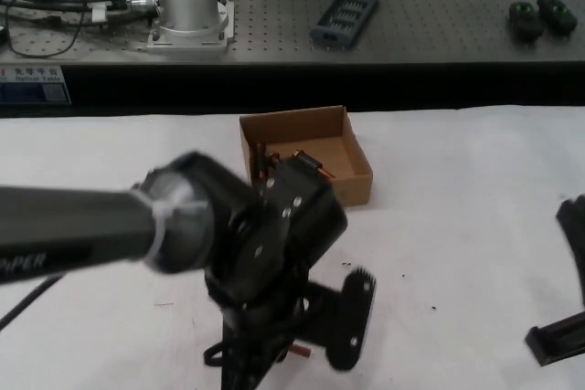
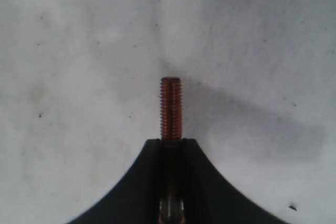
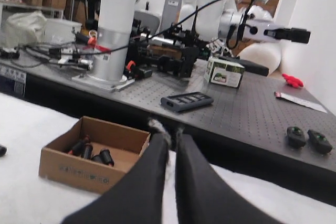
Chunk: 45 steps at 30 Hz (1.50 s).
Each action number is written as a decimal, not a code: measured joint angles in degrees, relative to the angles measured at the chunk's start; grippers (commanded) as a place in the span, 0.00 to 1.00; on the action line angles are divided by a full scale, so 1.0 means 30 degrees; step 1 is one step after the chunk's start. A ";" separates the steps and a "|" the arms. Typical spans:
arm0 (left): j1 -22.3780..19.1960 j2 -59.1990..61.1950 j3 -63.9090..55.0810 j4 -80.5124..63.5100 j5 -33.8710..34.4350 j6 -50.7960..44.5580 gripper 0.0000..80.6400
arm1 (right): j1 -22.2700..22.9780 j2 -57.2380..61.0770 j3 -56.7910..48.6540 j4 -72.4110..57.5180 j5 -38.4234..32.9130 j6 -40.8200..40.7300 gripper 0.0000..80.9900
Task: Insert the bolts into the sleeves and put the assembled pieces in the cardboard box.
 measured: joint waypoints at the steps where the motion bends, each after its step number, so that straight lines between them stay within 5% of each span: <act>1: 0.0000 0.0000 0.0427 -0.0641 0.0000 0.0461 0.01 | 0.0000 -0.0101 0.0000 0.0000 0.0037 0.0000 0.08; 10: 0.0000 0.0000 0.1686 -0.2792 0.0000 0.5795 0.01 | 0.0000 -0.0132 0.0000 0.0001 0.0139 0.0000 0.08; 13: 0.0000 0.0000 0.1686 -0.3006 0.0000 0.7151 0.11 | 0.0000 -0.0132 0.0000 0.0001 0.0160 0.0000 0.08; 19: 0.0000 0.0000 0.1686 -0.3393 0.0000 0.7715 0.56 | 0.0000 -0.0132 0.0000 0.0001 0.0160 0.0000 0.08; 27: 0.0000 0.0000 0.1686 -0.3384 -0.0488 0.6489 0.54 | 0.0000 -0.0132 0.0000 0.0001 0.0184 0.0039 0.08; 34: 0.0000 -0.1455 0.1780 -0.3020 -0.0280 0.1768 0.53 | 0.0000 -0.0132 0.0000 0.0001 0.0293 0.0080 0.08; 43: 0.0000 -0.4173 0.1780 -0.4958 0.0885 -0.9730 0.53 | 0.0000 -0.0132 0.0000 0.0001 0.0282 0.0117 0.08; 45: 0.0000 -0.4759 0.1780 -0.5391 0.0717 -1.4280 0.53 | 0.0000 -0.0132 0.0000 0.0001 0.0282 0.0117 0.08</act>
